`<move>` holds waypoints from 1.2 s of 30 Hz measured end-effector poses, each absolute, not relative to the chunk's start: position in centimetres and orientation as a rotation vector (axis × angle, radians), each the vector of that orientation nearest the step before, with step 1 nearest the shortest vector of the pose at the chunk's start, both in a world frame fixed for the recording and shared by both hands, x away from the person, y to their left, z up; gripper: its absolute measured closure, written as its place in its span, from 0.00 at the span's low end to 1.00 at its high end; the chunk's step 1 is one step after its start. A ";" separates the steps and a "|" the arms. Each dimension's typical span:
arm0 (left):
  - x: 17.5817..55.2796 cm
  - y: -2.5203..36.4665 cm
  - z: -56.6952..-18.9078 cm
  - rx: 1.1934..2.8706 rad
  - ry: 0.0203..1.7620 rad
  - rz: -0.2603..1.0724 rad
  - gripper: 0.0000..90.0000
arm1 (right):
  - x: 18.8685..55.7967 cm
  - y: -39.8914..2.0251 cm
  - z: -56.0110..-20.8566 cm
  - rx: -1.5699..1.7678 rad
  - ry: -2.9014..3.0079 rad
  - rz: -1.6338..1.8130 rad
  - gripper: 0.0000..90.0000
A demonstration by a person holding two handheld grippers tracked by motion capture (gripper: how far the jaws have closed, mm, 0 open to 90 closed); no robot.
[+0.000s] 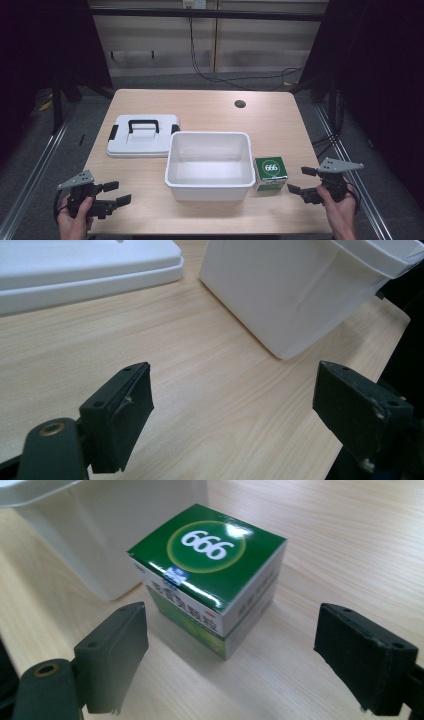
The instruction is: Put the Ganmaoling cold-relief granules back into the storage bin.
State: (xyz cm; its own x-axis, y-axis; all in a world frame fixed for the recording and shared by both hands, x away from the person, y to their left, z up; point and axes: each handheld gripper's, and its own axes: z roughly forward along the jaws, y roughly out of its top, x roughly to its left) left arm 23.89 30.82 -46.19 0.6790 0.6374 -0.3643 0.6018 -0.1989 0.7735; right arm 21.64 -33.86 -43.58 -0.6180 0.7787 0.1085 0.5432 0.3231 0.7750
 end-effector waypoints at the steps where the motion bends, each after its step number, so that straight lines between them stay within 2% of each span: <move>1: 23.9 30.8 -46.2 1.882 0.972 0.044 0.18 | 22.0 -33.9 -42.9 1.186 2.346 1.162 0.15; 8: 23.9 30.9 -46.2 1.878 0.976 0.045 0.18 | 23.0 -33.7 -40.8 1.115 2.373 1.206 0.15; 18: 23.9 30.9 -46.2 1.879 0.971 0.041 0.18 | 25.3 -31.5 -39.0 0.918 2.534 1.061 0.14; 25: 23.9 30.9 -46.2 1.877 0.973 0.043 0.18 | 26.9 -29.8 -38.3 0.820 2.701 0.810 0.15; 36: 23.9 30.9 -46.2 1.877 0.975 0.041 0.18 | 28.5 -28.6 -37.5 0.685 2.818 0.740 0.14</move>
State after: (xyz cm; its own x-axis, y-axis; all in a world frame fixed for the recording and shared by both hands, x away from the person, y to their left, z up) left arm 23.91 30.91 -46.22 0.6772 0.6374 -0.3677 0.6040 -0.1960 0.7725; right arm 28.52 -28.55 -37.48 -0.8849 0.4651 -0.0268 0.3919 0.7744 0.4968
